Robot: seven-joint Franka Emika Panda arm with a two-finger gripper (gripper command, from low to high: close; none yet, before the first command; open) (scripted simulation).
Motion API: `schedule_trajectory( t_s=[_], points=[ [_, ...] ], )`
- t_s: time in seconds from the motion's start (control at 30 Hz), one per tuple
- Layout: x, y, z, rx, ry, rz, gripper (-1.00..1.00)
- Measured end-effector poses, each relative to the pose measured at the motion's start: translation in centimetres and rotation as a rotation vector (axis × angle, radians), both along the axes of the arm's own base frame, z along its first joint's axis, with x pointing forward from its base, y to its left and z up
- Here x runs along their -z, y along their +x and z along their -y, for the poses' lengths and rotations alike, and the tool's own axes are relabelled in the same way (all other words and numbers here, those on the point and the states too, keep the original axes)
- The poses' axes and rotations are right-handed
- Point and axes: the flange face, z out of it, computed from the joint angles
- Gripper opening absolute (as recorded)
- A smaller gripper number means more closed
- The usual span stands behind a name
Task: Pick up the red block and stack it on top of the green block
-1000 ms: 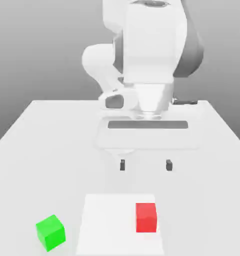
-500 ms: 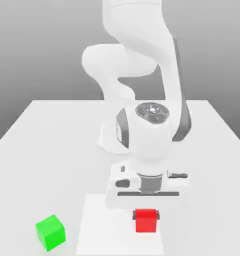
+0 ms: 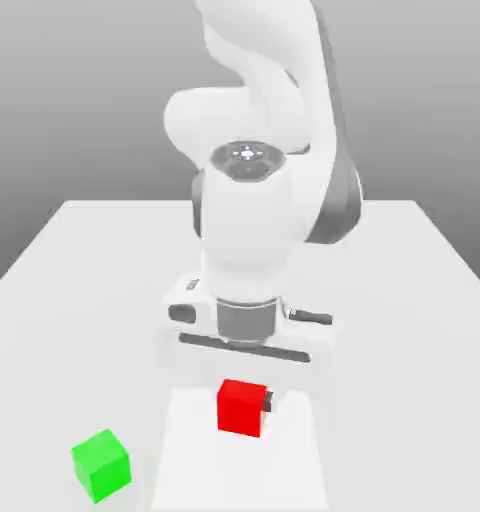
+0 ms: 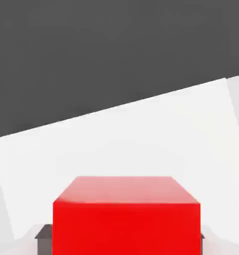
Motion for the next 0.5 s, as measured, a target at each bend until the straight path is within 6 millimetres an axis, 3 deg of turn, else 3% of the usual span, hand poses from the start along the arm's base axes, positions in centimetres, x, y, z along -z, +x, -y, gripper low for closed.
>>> schedule_trajectory(
  t_s=[0.13, 0.17, 0.23, 0.37, 0.4, 0.5],
  points=[
    [-1.0, 0.6, 6.5, 0.268, 0.000, 0.000, -1.00],
    [-1.0, 0.6, 6.6, 0.269, 0.000, 0.001, -1.00],
    [-1.7, 0.4, 11.0, 0.446, 0.001, 0.001, -1.00],
    [2.2, 0.4, 12.7, 0.517, 0.000, 0.001, -1.00],
    [3.5, 0.4, 12.7, 0.519, 0.000, 0.000, 1.00],
    [3.5, 0.4, 12.7, 0.519, 0.000, 0.001, 1.00]
  ],
)
